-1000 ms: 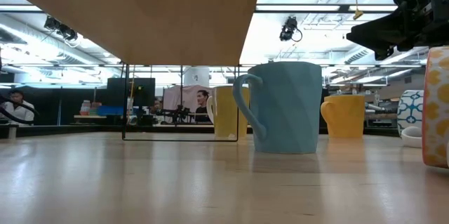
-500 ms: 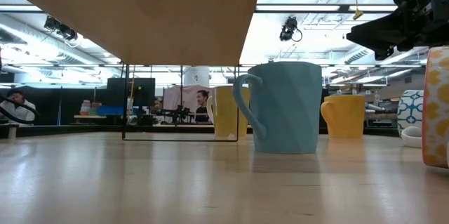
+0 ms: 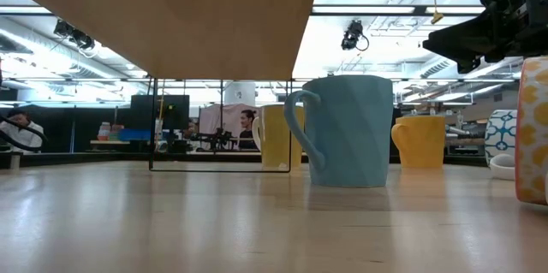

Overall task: Place coffee mugs
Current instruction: Put the left blue mug on the shelf aligned with the red mug

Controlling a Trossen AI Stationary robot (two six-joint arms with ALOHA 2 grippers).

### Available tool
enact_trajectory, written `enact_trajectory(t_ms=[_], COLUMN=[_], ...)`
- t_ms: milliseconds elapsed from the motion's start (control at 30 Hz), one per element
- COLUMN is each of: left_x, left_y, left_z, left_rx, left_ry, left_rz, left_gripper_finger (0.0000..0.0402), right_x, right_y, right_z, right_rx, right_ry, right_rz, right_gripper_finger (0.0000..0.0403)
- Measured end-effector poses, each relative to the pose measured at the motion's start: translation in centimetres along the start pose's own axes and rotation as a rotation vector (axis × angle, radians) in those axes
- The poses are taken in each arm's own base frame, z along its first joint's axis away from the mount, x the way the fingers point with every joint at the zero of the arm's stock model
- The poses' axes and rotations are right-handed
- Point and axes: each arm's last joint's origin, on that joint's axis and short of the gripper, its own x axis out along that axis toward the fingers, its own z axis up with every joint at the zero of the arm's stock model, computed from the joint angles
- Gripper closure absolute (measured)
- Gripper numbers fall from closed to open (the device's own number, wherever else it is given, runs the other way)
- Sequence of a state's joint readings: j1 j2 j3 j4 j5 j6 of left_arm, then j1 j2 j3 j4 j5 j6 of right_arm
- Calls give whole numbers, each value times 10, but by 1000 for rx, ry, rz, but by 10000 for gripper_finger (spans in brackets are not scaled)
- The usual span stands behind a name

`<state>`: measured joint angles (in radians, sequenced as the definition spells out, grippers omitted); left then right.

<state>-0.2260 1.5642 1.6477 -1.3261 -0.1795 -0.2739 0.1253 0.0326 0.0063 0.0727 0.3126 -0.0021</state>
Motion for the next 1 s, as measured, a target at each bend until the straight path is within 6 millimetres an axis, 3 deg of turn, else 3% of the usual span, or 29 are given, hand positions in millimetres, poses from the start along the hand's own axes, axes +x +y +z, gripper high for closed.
enact_trajectory(t_ms=[367,1000], left_x=[-9,-51], left_y=[2,11], left_z=[-2,-20], left_rx=[-9,-93], left_ry=[-39,-189], left_rz=[-12,-76], left_gripper_finger=[203,203], right_x=[0,0], right_y=[0,0], right_z=[0,-1], right_rx=[0,-3], right_ry=[0,8], right_rz=[1,0], right_gripper_finger=[270,270])
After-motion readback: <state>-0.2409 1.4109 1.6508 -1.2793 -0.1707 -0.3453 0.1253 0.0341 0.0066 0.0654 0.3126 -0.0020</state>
